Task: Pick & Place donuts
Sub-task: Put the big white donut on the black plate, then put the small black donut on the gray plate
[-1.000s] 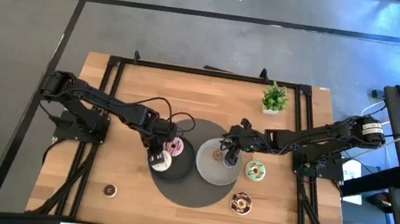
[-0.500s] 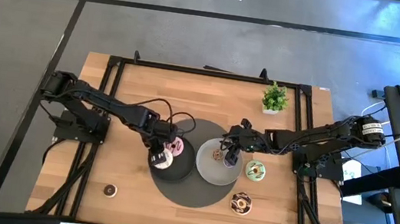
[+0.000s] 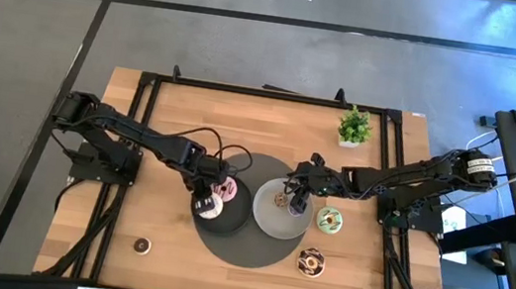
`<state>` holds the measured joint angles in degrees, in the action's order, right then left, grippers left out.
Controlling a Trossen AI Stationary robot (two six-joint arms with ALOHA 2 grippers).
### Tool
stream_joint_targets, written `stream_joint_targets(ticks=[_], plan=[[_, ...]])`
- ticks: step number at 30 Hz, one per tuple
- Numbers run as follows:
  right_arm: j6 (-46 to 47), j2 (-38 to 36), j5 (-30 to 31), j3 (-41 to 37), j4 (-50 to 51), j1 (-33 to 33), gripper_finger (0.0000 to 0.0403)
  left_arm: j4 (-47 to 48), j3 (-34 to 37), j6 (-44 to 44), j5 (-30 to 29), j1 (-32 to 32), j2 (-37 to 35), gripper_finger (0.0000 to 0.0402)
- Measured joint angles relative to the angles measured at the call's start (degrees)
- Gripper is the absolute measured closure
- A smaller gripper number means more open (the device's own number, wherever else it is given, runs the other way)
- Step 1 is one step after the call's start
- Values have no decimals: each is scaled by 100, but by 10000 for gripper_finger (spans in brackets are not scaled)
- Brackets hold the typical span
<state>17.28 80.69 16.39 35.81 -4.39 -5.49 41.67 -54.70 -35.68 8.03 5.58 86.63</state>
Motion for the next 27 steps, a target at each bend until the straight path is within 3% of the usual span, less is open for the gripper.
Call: stream_joint_targets(ticks=[9,18,22,27], plan=[[0,-1,1,-2,-1,0,268,514,0,-168,68,0,-155,280],[36,0,0,-2,43,2,268,580,0,-510,51,167,-809,279],[84,1,-5,-7,157,1,268,573,0,-984,-103,820,-1182,281],[163,-1,-5,-7,229,2,268,578,-1,-1823,-698,2179,-1261,278]])
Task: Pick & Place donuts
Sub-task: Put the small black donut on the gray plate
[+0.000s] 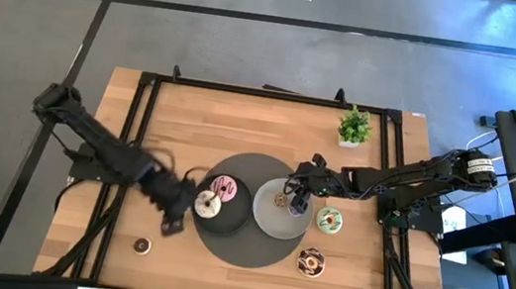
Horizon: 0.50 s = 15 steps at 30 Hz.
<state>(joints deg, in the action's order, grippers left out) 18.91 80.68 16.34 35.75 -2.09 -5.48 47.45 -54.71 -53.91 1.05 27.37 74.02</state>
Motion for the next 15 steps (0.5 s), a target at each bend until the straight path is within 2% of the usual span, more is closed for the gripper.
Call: stream_joint_targets(ticks=[6,10,15], plan=[[22,0,-4,0,9,0,268,-14,-1,-1897,-701,1601,309,282],[29,2,-2,0,-10,-2,268,-17,-1,-2396,-1067,2288,563,282],[31,1,0,0,-110,-1,268,-81,-1,-2933,-1037,2786,855,277]])
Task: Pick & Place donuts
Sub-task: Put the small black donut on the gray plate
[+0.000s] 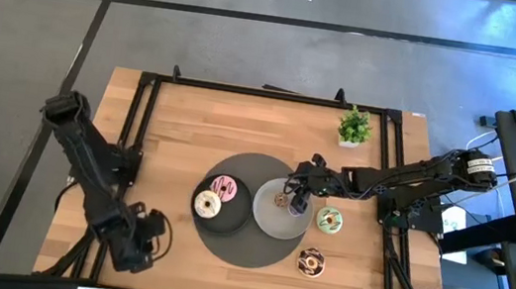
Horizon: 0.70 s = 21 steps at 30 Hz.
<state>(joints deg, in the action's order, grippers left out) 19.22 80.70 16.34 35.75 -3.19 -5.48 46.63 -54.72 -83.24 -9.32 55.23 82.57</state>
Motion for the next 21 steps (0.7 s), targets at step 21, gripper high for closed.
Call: stream_joint_targets(ticks=[21], plan=[[19,-1,0,0,-291,-1,268,-175,0,-64,52,251,373,280]])
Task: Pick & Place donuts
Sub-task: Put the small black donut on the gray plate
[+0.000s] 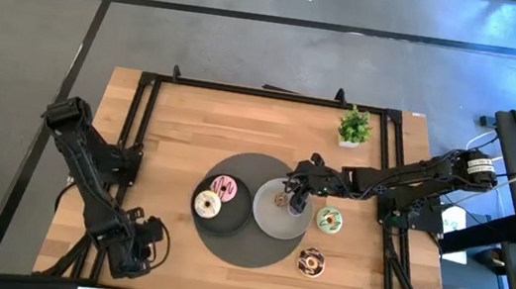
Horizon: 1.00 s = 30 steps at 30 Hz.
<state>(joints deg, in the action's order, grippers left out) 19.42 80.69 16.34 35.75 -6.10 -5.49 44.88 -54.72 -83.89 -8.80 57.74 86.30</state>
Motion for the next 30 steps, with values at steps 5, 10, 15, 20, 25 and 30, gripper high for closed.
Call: stream_joint_targets(ticks=[5,10,15,20,25,30], plan=[[1,0,0,0,-34,0,268,244,0,510,118,10,0,288],[3,1,-2,0,-34,2,268,295,0,1128,120,30,112,299],[-4,2,-2,0,-31,0,268,317,0,1463,581,34,418,309],[-17,2,-1,0,-31,-1,268,332,0,1568,874,34,812,314],[-17,2,-2,0,-31,0,268,330,-13,1618,869,34,1090,315],[-17,2,-2,2,-29,2,268,331,-15,1618,878,34,1119,316]])
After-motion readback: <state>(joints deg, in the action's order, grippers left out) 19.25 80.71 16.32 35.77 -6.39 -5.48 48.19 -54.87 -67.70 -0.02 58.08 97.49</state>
